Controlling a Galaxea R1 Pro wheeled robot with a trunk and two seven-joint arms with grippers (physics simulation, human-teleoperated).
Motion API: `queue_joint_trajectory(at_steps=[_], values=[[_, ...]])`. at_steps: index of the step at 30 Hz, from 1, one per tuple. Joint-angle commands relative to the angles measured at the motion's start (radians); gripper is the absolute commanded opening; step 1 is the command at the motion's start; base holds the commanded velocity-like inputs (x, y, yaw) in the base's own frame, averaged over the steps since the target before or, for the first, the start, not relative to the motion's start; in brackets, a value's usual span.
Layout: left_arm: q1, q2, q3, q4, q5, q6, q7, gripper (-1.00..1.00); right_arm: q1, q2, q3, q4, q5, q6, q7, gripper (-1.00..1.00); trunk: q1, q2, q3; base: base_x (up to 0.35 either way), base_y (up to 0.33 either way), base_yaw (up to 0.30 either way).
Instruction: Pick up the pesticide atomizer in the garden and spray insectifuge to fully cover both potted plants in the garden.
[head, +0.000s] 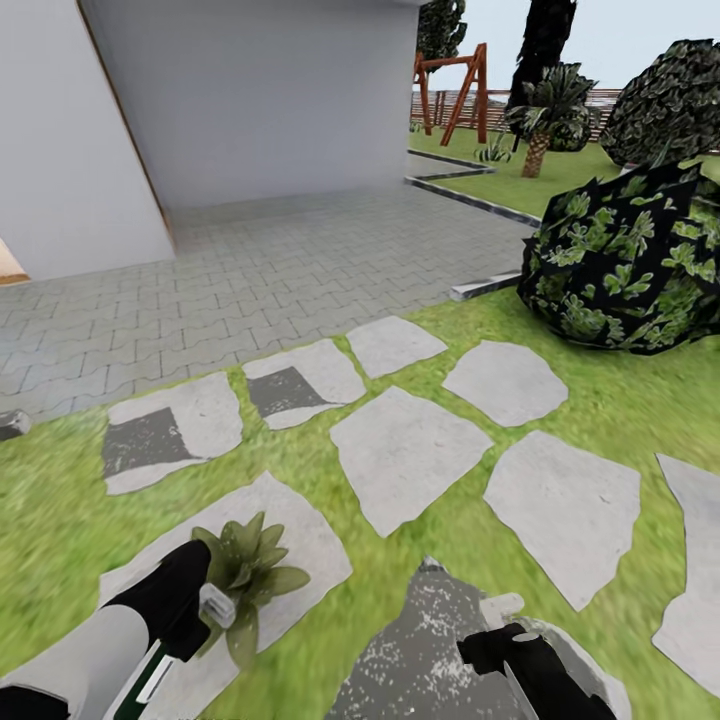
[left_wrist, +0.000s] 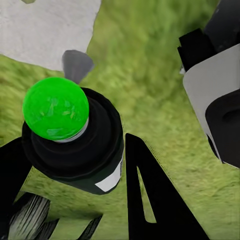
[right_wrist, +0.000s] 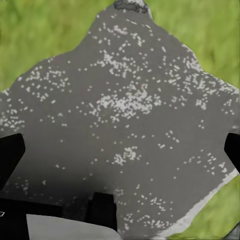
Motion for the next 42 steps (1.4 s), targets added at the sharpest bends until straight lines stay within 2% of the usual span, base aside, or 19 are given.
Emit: queue_joint_trajectory(at_steps=[1,8,13,20,26,32,42], values=[[0.001,0.001,-0.005,-0.002,-0.009,0.001,-0.008,-1.00,0.000,-0.001,0.002,-0.002,0.008,0.006,0.005,1.00,0.000,0.000,-0.001,-0.245,0.230,-0.292],[0.002,0.001,-0.004,-0.002,-0.009,0.001,-0.008,-1.00,0.000,-0.001,0.002,-0.002,0.008,0.006,0.005,1.00,0.000,0.000,0.002,-0.244,0.233,-0.297],[0.002,0.000,-0.004,-0.003,-0.009,0.001,-0.008,-1.00,0.000,-0.001,0.002,-0.002,0.008,0.006,0.005,1.00,0.000,0.000,0.002,-0.057,0.289,-0.089],[0.002,-0.002,-0.005,-0.003,-0.009,0.001,-0.008,-1.00,0.000,-0.001,0.002,-0.002,0.008,0.006,0.005,1.00,0.000,0.000,0.002,0.112,0.313,-0.011],[0.002,-0.002,-0.007,-0.003,-0.009,0.001,-0.008,-1.00,0.000,-0.001,0.002,-0.002,0.008,0.006,0.005,1.00,0.000,0.000,0.002,0.241,0.246,-0.267],[0.002,-0.004,-0.011,-0.003,-0.009,0.001,-0.008,-1.00,0.000,-0.001,0.003,-0.002,0.008,0.006,0.005,1.00,0.000,0.000,0.002,0.101,0.039,-0.282],[0.005,-0.006,-0.019,-0.002,-0.009,0.001,-0.008,-1.00,0.000,-0.001,0.004,-0.002,0.008,0.006,0.005,1.00,0.000,0.000,0.002,-0.086,0.001,-0.023]])
